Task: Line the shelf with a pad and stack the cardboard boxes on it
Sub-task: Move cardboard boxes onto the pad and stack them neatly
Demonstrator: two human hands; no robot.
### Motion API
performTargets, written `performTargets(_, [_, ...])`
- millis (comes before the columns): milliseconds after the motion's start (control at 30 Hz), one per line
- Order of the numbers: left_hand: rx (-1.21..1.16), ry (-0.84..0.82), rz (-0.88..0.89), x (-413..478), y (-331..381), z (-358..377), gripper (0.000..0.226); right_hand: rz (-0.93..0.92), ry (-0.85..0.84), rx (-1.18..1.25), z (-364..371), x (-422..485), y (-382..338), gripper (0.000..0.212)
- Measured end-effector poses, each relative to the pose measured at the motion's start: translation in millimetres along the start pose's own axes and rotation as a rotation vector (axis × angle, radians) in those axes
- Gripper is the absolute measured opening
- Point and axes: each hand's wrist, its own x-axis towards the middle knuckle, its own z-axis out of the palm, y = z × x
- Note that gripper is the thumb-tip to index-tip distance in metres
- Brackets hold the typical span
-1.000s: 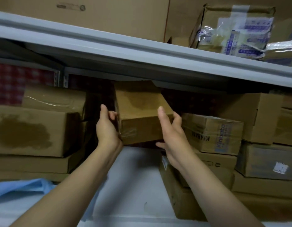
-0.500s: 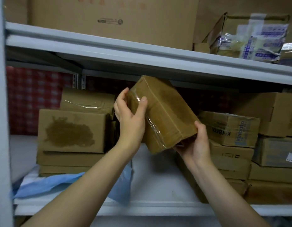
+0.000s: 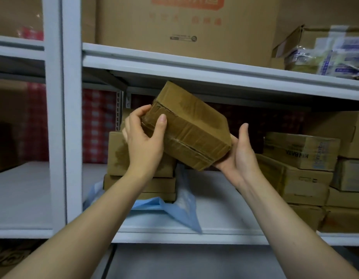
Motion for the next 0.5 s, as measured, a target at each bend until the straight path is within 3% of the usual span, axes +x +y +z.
performTargets(233, [0.049, 0.122, -0.030, 16, 0, -31, 0.036, -0.160, -0.183, -0.162, 40, 5, 14, 0.058])
performTargets(367, [0.082, 0.179, -0.091, 29, -8, -44, 0.038, -0.232, -0.183, -0.247, 58, 23, 21, 0.066])
performTargets(500, [0.133, 0.155, -0.138, 46, -19, -51, 0.054, -0.274, -0.156, -0.321, 74, 47, 27, 0.064])
